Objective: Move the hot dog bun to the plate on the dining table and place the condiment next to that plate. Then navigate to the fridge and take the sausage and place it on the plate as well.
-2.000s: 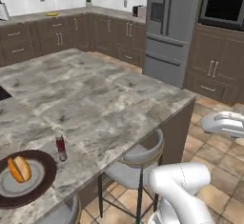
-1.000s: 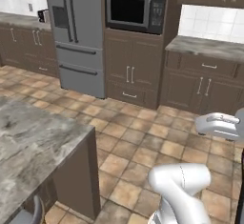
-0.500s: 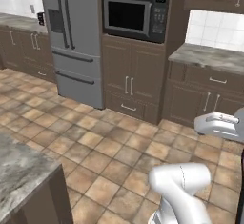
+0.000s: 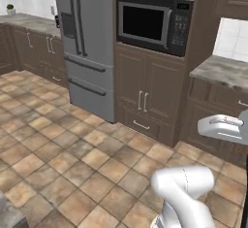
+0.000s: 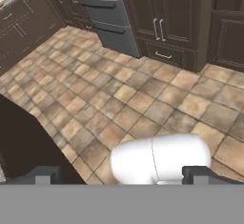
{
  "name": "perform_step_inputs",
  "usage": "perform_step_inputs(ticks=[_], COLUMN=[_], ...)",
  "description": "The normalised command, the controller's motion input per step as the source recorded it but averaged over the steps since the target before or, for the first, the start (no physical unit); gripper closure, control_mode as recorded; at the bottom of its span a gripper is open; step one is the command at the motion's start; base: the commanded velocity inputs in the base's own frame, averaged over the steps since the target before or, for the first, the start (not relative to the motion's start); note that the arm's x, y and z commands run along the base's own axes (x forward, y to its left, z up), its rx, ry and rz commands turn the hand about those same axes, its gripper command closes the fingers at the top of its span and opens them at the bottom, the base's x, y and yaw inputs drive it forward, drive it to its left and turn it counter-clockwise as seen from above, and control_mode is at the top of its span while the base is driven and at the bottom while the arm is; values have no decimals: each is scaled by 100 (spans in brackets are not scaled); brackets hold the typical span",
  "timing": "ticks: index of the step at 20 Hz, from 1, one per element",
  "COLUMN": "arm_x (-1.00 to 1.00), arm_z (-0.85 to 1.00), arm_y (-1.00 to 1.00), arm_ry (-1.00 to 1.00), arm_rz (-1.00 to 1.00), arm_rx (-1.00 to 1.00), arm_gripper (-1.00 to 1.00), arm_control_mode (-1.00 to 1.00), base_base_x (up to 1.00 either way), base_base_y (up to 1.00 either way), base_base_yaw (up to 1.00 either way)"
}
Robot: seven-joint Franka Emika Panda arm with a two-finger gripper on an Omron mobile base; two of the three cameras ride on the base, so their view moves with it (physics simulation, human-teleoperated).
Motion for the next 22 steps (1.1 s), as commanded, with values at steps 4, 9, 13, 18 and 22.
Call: perform_step_inputs(ticks=[4, 9, 13, 18, 22], arm_x=[0, 0, 0, 0, 0], arm_z=[0, 0, 0, 0, 0], arm_y=[0, 0, 0, 0, 0], arm_ry=[0, 0, 0, 0, 0], arm_rz=[0, 0, 0, 0, 0], arm_rx=[0, 0, 0, 0, 0], arm_gripper=[-100, -100, -100, -100, -100], arm_control_mode=[100, 100, 100, 100, 100], base_base_x=[100, 100, 100, 100, 100], base_base_y=[-2, 0, 11, 56, 81], base_base_yaw=[27, 20, 9, -9, -27])
